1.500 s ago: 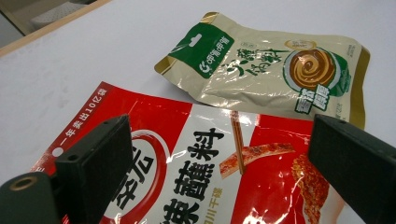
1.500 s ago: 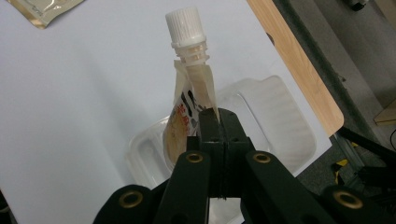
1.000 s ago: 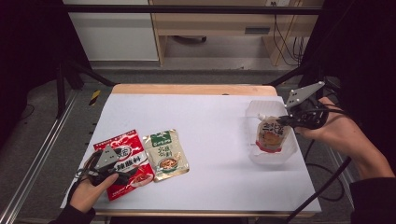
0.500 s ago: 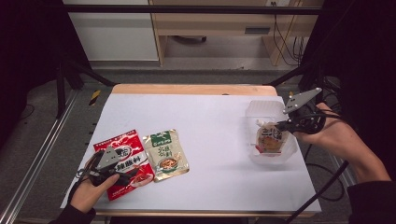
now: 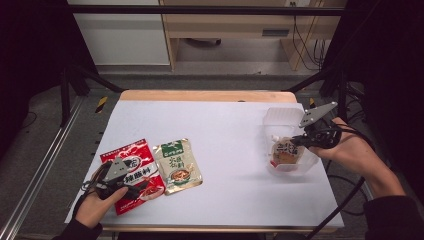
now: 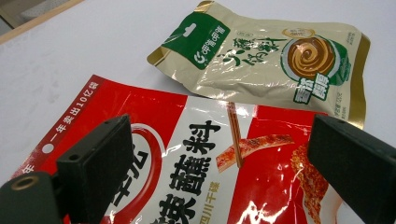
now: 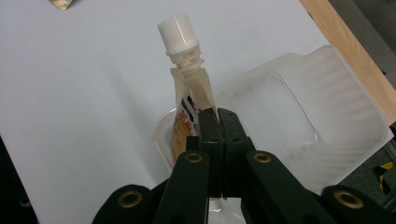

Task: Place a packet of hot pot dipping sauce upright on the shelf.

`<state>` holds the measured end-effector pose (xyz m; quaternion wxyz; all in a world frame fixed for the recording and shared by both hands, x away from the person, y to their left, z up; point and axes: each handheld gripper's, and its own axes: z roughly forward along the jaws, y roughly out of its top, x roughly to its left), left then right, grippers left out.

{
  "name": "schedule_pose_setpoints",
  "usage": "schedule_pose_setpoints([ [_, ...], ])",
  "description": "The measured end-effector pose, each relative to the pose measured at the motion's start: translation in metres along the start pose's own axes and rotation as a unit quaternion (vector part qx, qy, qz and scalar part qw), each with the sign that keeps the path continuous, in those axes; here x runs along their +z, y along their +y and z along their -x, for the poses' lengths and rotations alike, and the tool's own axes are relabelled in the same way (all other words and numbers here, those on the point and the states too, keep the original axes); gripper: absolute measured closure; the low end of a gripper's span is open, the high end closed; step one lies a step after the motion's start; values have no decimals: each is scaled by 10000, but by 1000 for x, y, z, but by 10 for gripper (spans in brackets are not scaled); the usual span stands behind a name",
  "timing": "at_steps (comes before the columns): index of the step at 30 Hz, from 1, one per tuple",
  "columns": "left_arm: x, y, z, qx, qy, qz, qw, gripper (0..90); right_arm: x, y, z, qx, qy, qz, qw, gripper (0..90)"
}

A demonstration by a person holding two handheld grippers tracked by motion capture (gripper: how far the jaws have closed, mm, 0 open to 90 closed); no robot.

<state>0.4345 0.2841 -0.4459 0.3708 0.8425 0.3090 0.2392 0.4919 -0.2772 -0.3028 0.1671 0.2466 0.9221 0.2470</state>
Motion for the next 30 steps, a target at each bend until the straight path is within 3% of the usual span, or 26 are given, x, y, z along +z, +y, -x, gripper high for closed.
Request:
schedule_pose_setpoints([
  [30,2,0,1,20,-92,-34,9999,69,5,-24,7,236,31,-55,9997,899],
])
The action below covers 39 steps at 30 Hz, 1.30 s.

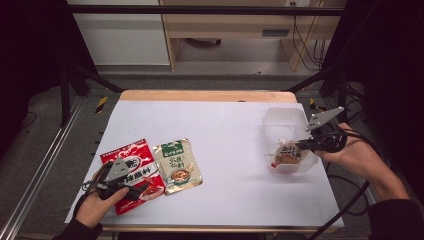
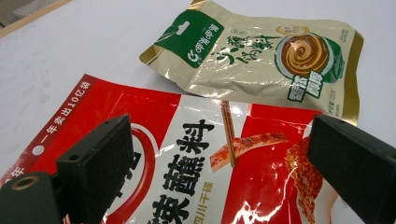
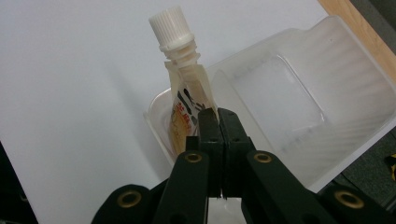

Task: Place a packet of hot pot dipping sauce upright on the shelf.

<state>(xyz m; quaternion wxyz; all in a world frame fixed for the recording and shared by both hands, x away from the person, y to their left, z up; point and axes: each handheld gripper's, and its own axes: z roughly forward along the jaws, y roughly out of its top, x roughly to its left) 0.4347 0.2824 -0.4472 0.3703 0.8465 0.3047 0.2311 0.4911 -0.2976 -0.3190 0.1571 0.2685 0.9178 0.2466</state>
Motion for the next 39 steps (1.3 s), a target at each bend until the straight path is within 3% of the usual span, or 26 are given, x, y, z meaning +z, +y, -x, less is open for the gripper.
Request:
schedule_pose_setpoints([
  [14,1,0,1,7,-69,-20,10000,69,7,-1,-2,49,35,-70,10000,841],
  [19,0,-1,-1,-16,-40,-15,10000,69,10,-2,-2,154,-20,11,9999,695],
  [22,0,-1,-1,-15,-36,-16,10000,69,13,-2,-3,248,-115,33,9996,515],
  [28,1,-1,0,4,-35,-28,10000,69,16,0,-8,236,-271,179,9992,316],
  [34,1,-1,0,10,-35,-39,10000,69,15,6,-17,70,-455,306,9985,214],
  [39,1,-1,0,18,-31,-50,10000,69,16,9,-21,72,-509,437,9977,152],
])
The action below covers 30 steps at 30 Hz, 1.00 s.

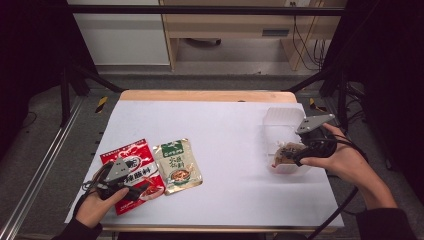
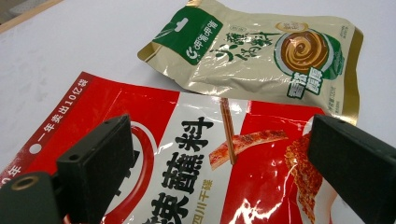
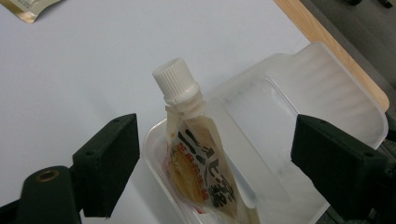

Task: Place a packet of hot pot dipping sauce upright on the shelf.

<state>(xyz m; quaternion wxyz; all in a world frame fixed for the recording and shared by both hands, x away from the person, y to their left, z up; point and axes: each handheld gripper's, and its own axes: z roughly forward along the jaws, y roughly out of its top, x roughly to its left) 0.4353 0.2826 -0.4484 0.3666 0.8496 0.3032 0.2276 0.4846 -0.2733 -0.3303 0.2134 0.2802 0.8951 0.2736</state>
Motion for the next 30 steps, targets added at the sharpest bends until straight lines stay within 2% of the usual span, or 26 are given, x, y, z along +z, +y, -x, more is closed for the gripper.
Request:
schedule_pose_setpoints([
  [6,0,0,0,-3,0,-4,10000,69,-3,1,-2,7,-33,74,10000,111],
  [11,0,0,0,0,1,-4,10000,68,-11,7,-7,-1,-85,254,9996,88],
  [15,0,0,0,-3,5,-7,10000,68,-18,16,-15,-105,-215,417,9988,75],
  [19,1,0,1,4,4,-15,10000,67,-27,29,-27,-177,-359,619,9973,78],
  [21,1,0,1,5,3,-21,10000,67,-29,33,-31,-180,-419,632,9970,87],
  [22,1,0,1,5,2,-26,10000,67,-31,37,-36,-213,-513,633,9964,88],
  [23,1,0,1,9,1,-31,10000,67,-33,46,-48,-264,-671,691,9950,110],
  [25,1,0,1,11,1,-40,10000,66,-33,51,-58,-340,-734,741,9940,114],
  [28,2,0,1,9,21,-59,10000,66,-31,60,-75,-325,-787,764,9934,127],
  [30,2,-1,1,4,37,-74,10000,65,-29,62,-79,-302,-827,759,9932,128],
])
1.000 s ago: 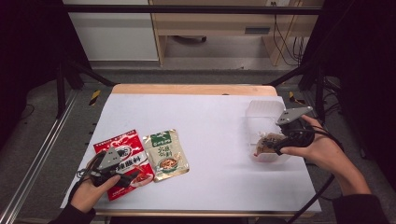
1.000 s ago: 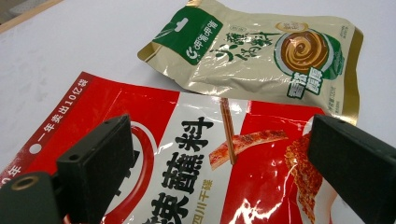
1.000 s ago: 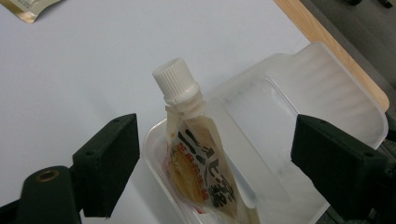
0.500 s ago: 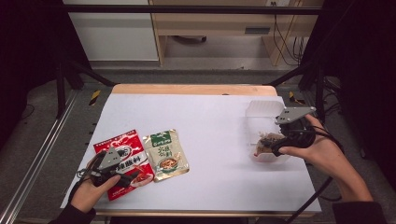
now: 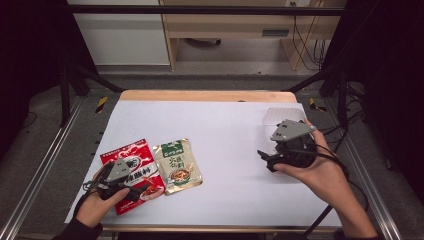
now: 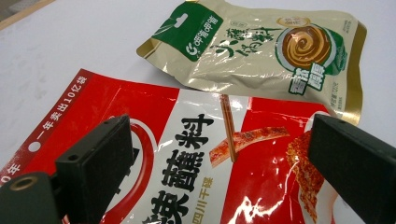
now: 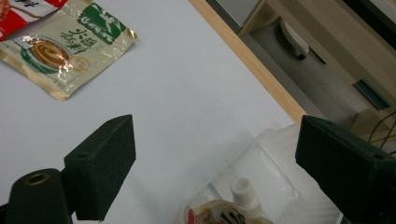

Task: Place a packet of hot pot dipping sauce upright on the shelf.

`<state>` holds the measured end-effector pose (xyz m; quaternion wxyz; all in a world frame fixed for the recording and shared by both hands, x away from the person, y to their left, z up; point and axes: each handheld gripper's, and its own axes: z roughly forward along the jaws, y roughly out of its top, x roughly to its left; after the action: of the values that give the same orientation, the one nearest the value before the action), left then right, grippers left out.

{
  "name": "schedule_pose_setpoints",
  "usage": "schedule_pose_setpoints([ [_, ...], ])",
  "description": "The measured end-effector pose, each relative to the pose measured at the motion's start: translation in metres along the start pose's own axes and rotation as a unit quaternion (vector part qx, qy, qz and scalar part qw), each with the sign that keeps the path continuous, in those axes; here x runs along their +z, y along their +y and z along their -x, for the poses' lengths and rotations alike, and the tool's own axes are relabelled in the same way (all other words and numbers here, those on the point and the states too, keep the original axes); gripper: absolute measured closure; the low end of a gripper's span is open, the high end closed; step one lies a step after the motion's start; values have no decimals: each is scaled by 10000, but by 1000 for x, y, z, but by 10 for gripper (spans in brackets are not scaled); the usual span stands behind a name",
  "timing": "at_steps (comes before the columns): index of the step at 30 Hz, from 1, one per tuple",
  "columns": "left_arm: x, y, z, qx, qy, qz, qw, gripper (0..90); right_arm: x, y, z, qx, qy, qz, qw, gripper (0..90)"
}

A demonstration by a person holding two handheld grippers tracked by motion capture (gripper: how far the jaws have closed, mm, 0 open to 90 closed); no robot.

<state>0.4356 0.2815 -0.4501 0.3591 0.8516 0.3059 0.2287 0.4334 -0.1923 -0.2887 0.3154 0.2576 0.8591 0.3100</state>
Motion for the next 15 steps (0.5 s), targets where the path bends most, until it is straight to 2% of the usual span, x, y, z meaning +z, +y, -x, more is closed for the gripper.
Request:
schedule_pose_setpoints([
  [2,0,0,-1,-6,24,-14,10000,63,4,5,-13,111,-155,47,9998,148],
  [6,0,0,-2,-25,50,-24,10000,60,10,8,-23,208,-151,102,9996,151],
  [7,1,0,-2,-44,50,-30,10000,58,16,9,-33,293,-116,114,9994,151],
  [10,2,1,0,-67,84,-14,9999,57,23,8,-44,478,0,298,9984,157],
  [15,1,1,0,-45,77,-25,10000,59,43,7,-62,556,-55,313,9979,152],
])
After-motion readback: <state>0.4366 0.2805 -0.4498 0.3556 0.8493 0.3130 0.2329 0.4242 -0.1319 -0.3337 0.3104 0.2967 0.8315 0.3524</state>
